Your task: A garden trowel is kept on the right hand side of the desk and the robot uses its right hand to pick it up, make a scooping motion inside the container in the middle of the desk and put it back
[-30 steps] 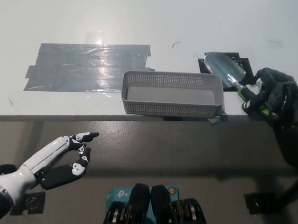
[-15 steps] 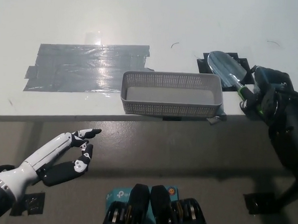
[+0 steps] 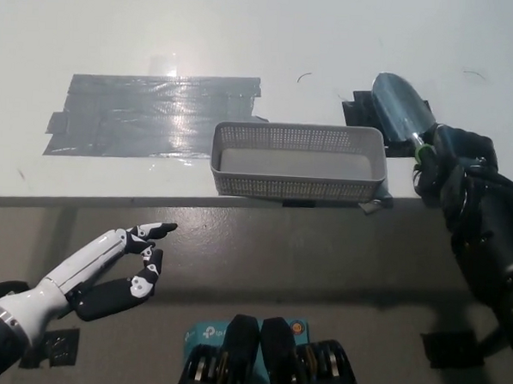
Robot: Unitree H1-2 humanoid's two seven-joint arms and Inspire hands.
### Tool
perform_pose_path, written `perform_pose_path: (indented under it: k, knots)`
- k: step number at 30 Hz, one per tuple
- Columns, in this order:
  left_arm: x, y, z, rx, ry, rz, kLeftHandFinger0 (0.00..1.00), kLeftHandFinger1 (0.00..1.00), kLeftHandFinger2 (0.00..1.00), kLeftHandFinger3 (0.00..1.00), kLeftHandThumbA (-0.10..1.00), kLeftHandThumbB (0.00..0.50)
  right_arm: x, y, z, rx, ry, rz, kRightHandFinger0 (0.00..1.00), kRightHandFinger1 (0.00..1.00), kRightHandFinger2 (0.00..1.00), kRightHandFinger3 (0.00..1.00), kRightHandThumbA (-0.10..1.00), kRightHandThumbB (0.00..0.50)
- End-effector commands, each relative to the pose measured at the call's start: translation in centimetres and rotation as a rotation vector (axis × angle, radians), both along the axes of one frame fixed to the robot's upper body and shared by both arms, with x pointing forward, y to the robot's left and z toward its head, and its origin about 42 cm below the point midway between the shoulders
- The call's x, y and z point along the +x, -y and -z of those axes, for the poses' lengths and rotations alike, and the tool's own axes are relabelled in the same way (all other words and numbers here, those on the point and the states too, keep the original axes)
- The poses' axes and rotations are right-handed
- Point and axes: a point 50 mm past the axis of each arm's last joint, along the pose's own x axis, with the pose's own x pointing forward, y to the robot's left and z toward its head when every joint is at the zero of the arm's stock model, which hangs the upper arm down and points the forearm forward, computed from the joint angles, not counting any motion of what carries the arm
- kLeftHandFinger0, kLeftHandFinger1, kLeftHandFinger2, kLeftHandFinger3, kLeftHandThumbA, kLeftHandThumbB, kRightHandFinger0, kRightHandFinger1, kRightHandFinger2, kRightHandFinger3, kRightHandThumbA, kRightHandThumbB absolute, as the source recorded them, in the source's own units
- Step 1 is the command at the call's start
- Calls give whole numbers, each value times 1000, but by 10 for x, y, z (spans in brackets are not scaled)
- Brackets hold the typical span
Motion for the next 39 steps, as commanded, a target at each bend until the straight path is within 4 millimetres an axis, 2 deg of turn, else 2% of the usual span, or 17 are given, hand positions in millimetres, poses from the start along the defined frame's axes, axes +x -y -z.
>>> perform_pose_path:
  k: [1,4,9,10,11,13,14,16,20,22,24,25,28,29,30,34,39]
  knots:
    - [0,-3,-16,32,49,23,1000,1000,1000,1000,1000,316,-13,4,42,15,-86,64,23,100,343,808,93,0]
    - [-4,-5,-14,52,43,18,1000,1000,1000,1000,1000,324,-14,-2,50,38,-76,78,69,173,404,675,247,0]
    - [-11,-10,-9,59,28,16,1000,1000,1000,1000,1000,333,-13,-23,57,134,-44,103,133,240,437,511,110,0]
    - [-11,-10,-9,60,27,15,1000,1000,1000,1000,1000,333,-13,-24,58,135,-45,104,130,235,428,506,102,0]
    - [-14,-12,-9,65,17,15,1000,1000,1000,1000,1000,320,-12,-31,60,193,-43,94,389,478,658,736,98,0]
    - [-16,-12,-9,69,19,22,1000,1000,1000,1000,1000,305,-10,-35,61,142,-48,77,236,339,558,735,184,0]
    - [-16,-12,-9,72,23,24,1000,1000,1000,1000,1000,297,-7,-37,57,104,-37,48,9,97,324,506,107,0]
    - [-17,-12,-8,72,11,21,1000,1000,1000,1000,1000,304,-4,-38,55,88,-35,40,251,330,520,646,190,0]
    - [-19,-13,-8,62,3,19,1000,1000,1000,1000,1000,306,10,-32,18,32,85,-60,330,394,522,867,55,0]
    - [-19,-13,-8,72,0,14,1000,1000,1000,1000,1000,307,17,-24,-3,-21,150,-103,52,140,305,576,-22,0]
    - [-19,-14,-9,75,7,20,1000,1000,1000,1000,1000,297,24,-14,-30,-48,213,-136,69,159,320,642,-41,0]
    - [-19,-14,-9,77,8,19,1000,1000,1000,1000,1000,304,27,-9,-40,-55,231,-147,14,32,174,383,-88,1]
    - [-19,-14,-9,82,12,18,1000,1000,1000,1000,1000,304,34,8,-76,-80,313,-203,50,221,474,410,-100,1]
    - [-19,-15,-8,85,7,14,1000,1000,1000,1000,1000,293,35,16,-91,-90,355,-234,2,167,406,344,-100,1]
    - [-19,-15,-8,84,4,13,1000,1000,1000,1000,1000,305,33,24,-105,-119,408,-255,86,265,479,561,-100,41]
    - [-21,-17,-4,74,-11,4,1000,1000,1000,1000,1000,331,32,48,-143,-134,486,-288,0,39,247,240,-100,0]
    - [-23,-18,3,74,-25,-2,1000,1000,1000,1000,1000,345,24,64,-169,-198,568,-327,0,176,458,26,-100,41]
